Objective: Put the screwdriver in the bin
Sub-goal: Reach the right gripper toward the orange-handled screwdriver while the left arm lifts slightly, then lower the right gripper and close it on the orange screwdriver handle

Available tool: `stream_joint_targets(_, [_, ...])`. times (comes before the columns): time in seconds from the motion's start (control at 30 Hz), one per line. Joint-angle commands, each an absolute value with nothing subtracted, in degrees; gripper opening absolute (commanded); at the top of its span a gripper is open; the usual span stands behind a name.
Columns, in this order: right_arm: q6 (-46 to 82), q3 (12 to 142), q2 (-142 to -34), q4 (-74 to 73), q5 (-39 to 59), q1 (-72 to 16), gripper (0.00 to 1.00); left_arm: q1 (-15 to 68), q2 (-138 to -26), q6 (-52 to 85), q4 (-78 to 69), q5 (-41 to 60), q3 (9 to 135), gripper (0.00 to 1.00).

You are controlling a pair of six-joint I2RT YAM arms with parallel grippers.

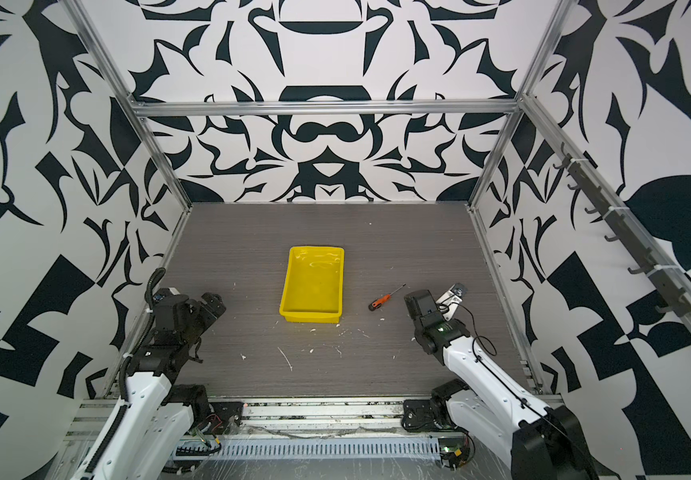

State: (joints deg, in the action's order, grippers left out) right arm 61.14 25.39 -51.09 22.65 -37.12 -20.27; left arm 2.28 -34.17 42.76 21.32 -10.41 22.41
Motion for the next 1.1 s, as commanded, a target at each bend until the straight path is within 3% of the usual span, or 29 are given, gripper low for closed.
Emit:
stream_joint_targets(0.0, [69.83, 23.54, -45.52, 18.04, -36.97, -18.11, 1.00, 2.29, -31.18, 42.79, 21.55, -8.39, 20.99, 0.99])
stream_joint_targets(0.07, [66.26, 22.06, -43.54, 11.91, -33.28, -17.67, 1.00, 2.32, -29.36, 43.59, 21.86, -7.96, 20.26, 0.99])
stream_joint_targets(0.13, [66.30, 26.29, -45.73, 16.50, -30.28, -17.60, 1.00, 2.33, -27.50, 44.73, 22.18, -7.42, 19.26, 0.99])
stream_joint_targets(0.43, [69.69, 46.23, -74.70, 29.48, -4.77, -20.52, 1.00, 2.29, -22.34, 45.90, 24.84, -11.43, 18.16, 0.99])
stream_joint_targets(0.57, [74.44, 49.67, -81.64, 28.25, -4.61, -26.06, 0.92, 2.30, -23.02, 45.92, 24.40, -10.85, 18.08, 0.99])
stream_joint_targets(0.73, [79.26, 49.76, -82.92, 26.64, -6.67, -29.15, 0.85, 2.33, -23.53, 46.36, 23.62, -10.71, 17.75, 0.99])
stream_joint_targets(0.8, [79.38, 49.90, -83.81, 26.38, -6.07, -29.49, 0.83, 2.32, -23.64, 46.56, 23.34, -10.71, 17.56, 0.99])
stream_joint_targets(0.93, [77.89, 50.54, -85.95, 25.98, -4.98, -29.49, 0.66, 2.29, -23.17, 46.83, 24.02, -10.89, 17.69, 0.99])
stream_joint_targets(1.07, [75.18, 53.01, -88.09, 27.53, -5.15, -29.35, 0.64, 2.29, -22.12, 46.93, 23.30, -11.16, 16.99, 0.99])
